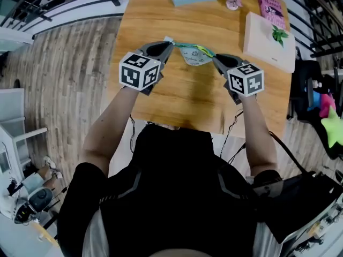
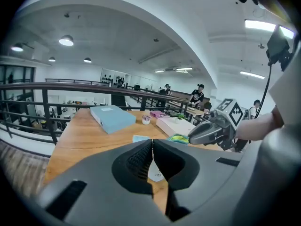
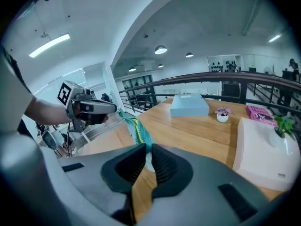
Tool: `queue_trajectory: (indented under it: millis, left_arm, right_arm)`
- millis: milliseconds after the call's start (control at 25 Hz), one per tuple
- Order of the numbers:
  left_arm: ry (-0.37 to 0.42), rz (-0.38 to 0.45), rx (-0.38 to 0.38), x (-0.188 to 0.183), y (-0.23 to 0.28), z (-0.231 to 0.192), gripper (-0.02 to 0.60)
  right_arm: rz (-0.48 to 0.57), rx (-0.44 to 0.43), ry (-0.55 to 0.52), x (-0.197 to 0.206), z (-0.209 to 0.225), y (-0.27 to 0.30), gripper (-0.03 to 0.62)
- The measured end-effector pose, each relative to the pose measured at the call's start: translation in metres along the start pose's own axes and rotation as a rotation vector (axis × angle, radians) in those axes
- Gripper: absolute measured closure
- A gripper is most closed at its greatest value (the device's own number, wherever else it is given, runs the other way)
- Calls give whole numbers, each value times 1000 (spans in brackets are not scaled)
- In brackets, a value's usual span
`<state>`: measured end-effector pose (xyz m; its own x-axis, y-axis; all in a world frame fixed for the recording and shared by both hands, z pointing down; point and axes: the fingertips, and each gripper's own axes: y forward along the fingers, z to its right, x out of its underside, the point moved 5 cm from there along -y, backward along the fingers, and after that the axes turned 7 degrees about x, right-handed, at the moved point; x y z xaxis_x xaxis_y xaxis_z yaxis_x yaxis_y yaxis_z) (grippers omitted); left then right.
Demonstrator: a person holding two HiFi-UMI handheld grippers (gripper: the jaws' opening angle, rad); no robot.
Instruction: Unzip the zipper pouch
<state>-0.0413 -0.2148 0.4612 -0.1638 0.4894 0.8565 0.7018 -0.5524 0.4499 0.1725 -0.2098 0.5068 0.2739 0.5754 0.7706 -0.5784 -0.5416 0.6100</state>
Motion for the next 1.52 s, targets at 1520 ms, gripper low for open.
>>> queue_trajectory:
  millis: [1520]
  left_arm:
    - [-150, -462, -32, 188, 54, 9, 546]
  right_arm:
    - [-394, -90, 376, 156, 4, 56, 542]
